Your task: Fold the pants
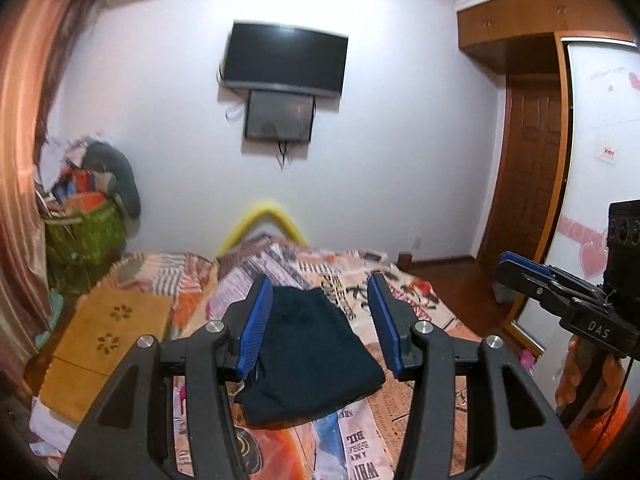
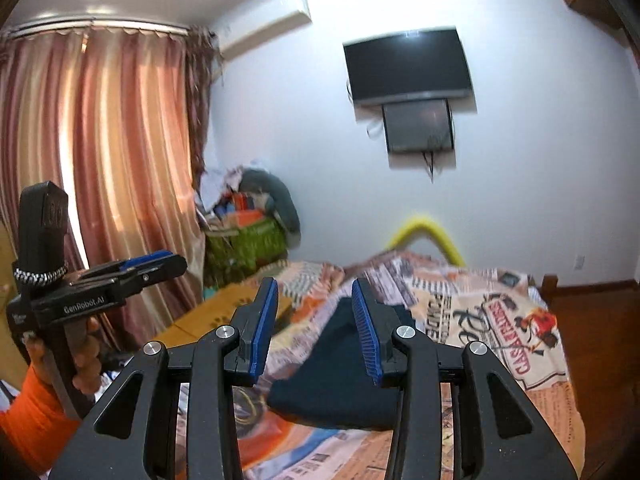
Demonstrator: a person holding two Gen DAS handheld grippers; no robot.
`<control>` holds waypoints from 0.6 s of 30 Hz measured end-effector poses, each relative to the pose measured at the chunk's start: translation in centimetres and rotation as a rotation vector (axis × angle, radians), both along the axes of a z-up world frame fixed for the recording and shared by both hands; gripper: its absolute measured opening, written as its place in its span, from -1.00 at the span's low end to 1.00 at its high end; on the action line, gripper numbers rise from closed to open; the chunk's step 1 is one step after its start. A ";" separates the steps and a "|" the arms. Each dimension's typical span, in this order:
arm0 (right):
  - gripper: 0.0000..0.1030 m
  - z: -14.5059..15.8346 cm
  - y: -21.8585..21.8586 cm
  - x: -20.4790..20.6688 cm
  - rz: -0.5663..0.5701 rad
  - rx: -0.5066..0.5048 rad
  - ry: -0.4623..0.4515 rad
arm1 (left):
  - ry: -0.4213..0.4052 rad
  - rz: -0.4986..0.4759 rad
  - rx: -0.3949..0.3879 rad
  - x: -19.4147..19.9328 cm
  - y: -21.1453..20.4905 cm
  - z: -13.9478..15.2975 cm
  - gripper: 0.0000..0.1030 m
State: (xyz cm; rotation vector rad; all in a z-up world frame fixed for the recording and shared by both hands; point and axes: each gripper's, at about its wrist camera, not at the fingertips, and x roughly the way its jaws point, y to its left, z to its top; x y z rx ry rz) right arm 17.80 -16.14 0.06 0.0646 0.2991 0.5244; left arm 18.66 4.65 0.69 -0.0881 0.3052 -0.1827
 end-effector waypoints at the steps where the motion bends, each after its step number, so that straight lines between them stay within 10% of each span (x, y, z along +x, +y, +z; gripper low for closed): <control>1: -0.25 0.3 0.2 -1.0 0.002 0.006 -0.018 | -0.018 0.004 0.000 -1.2 -0.1 0.2 -0.05; 18: 0.98 -0.2 2.4 -5.9 -0.146 -0.033 -0.156 | -0.142 0.095 0.063 -8.8 -2.1 -1.4 1.00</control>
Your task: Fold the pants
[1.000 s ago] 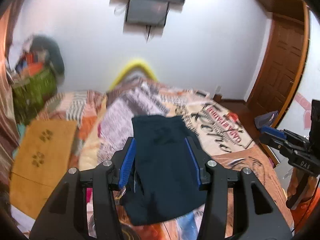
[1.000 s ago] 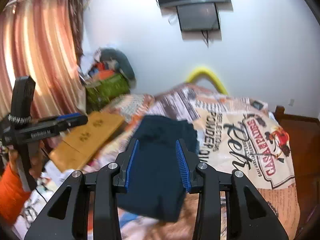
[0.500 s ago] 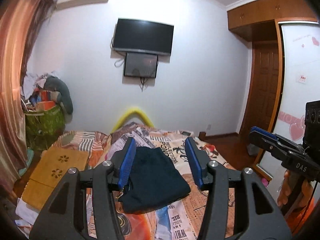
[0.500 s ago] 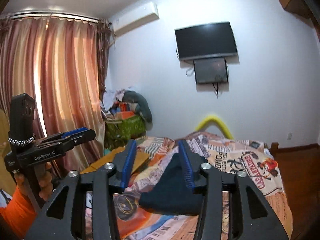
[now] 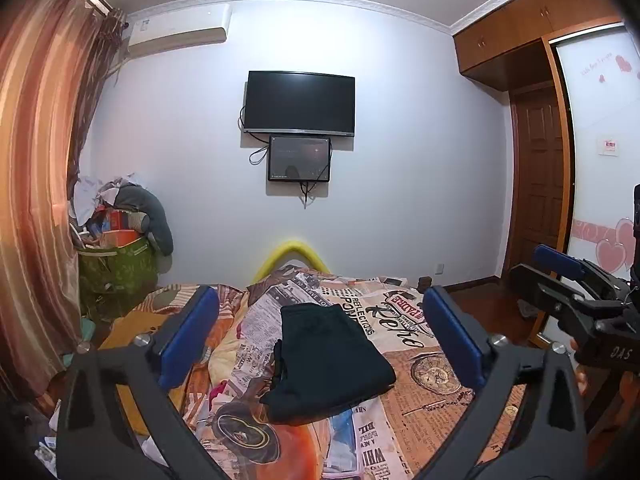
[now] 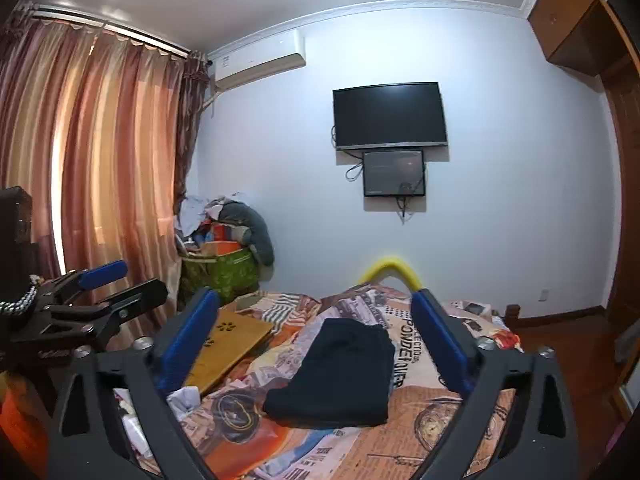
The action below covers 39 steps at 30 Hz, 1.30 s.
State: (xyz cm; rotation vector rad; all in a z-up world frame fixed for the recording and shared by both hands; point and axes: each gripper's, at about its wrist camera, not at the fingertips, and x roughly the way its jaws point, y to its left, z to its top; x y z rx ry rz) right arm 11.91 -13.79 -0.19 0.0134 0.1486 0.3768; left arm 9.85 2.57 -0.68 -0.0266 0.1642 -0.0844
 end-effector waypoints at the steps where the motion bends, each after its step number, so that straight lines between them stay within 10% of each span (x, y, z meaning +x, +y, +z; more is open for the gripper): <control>1: 1.00 0.0 0.0 -0.3 -0.007 -0.002 -0.004 | 0.003 -0.001 -0.001 0.0 0.0 -0.1 1.00; 39: 1.00 -0.7 -1.2 -0.9 -0.040 0.012 0.035 | 0.058 -0.008 -0.001 1.6 0.1 -1.8 1.00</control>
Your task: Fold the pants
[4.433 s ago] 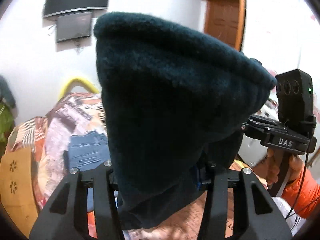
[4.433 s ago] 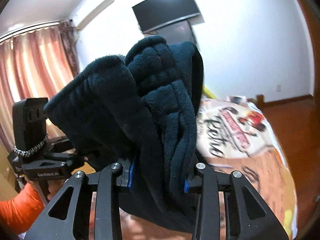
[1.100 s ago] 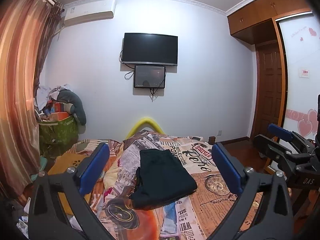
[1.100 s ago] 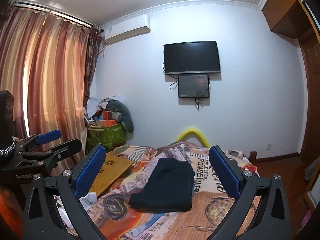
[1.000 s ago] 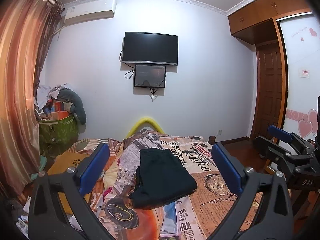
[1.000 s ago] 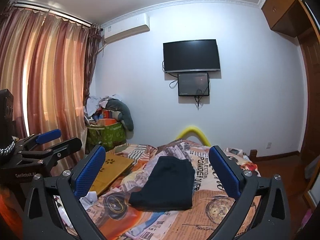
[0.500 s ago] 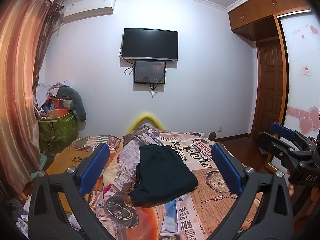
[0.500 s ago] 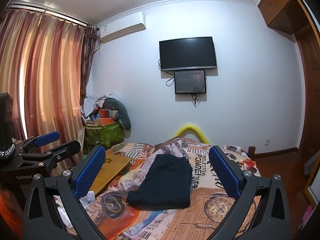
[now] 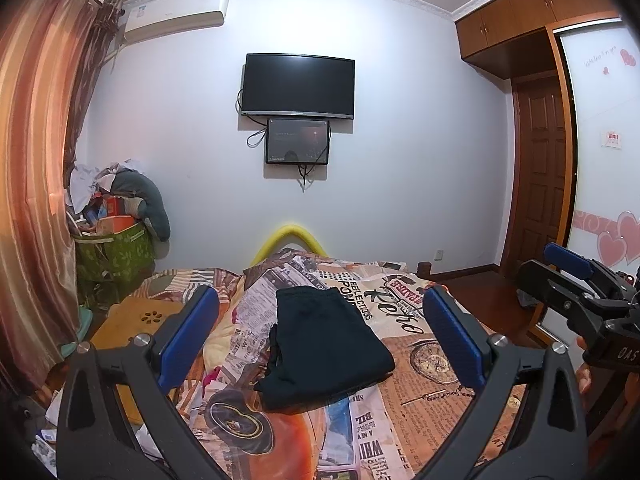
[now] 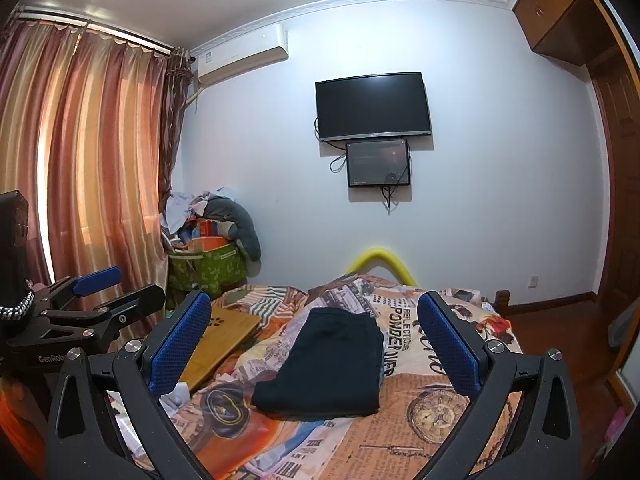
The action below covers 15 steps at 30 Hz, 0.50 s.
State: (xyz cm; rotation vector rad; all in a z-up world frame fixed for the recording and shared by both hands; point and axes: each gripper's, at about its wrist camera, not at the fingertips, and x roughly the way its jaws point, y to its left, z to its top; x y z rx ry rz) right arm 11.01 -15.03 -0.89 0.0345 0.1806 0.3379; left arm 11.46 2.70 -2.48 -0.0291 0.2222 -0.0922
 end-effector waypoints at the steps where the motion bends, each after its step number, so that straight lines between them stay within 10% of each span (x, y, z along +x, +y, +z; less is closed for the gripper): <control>1: 1.00 0.1 0.0 0.0 0.000 0.000 0.001 | 0.002 0.000 -0.001 0.1 0.0 0.0 1.00; 15: 1.00 0.1 -0.2 0.0 -0.004 0.009 0.009 | 0.009 -0.016 0.003 0.2 -0.6 -0.3 1.00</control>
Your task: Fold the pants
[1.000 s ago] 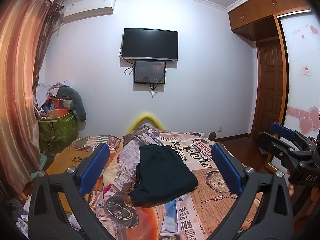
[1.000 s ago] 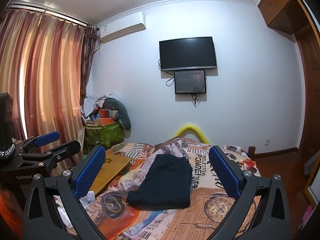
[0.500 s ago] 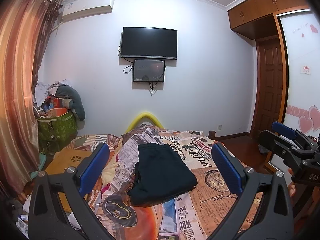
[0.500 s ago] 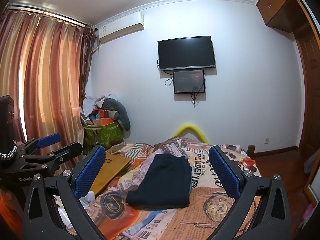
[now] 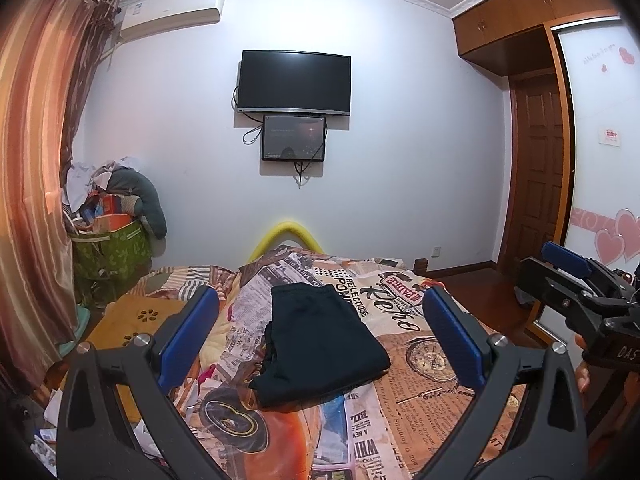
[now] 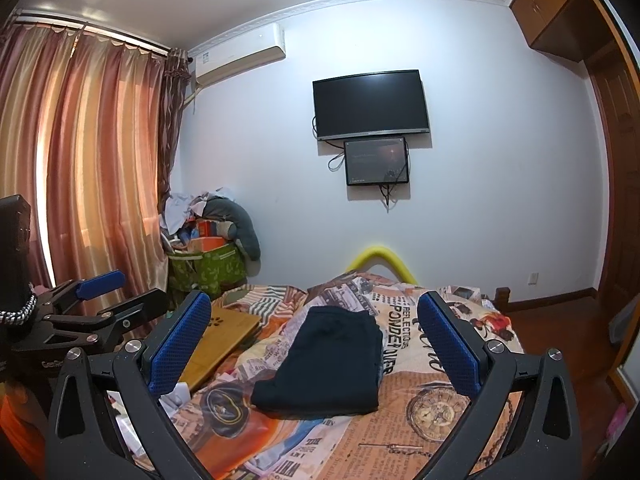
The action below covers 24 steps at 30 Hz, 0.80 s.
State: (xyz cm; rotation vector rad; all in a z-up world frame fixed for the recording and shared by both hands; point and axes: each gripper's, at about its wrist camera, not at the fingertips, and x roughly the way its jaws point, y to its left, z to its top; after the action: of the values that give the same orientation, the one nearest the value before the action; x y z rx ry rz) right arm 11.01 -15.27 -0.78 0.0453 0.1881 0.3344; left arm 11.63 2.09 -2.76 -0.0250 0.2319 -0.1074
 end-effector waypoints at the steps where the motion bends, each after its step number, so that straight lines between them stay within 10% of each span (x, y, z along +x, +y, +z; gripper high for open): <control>1: 1.00 0.0 0.0 0.0 0.000 0.000 0.002 | -0.001 0.000 0.001 0.0 0.0 0.0 1.00; 24: 1.00 0.1 -0.1 0.1 -0.004 -0.001 0.004 | 0.012 -0.027 -0.011 -0.1 0.2 0.2 1.00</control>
State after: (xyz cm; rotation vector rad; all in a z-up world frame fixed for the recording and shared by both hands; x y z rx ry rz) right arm 11.15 -15.38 -0.67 0.0457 0.1924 0.3299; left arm 11.48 2.28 -2.57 -0.0338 0.2440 -0.1354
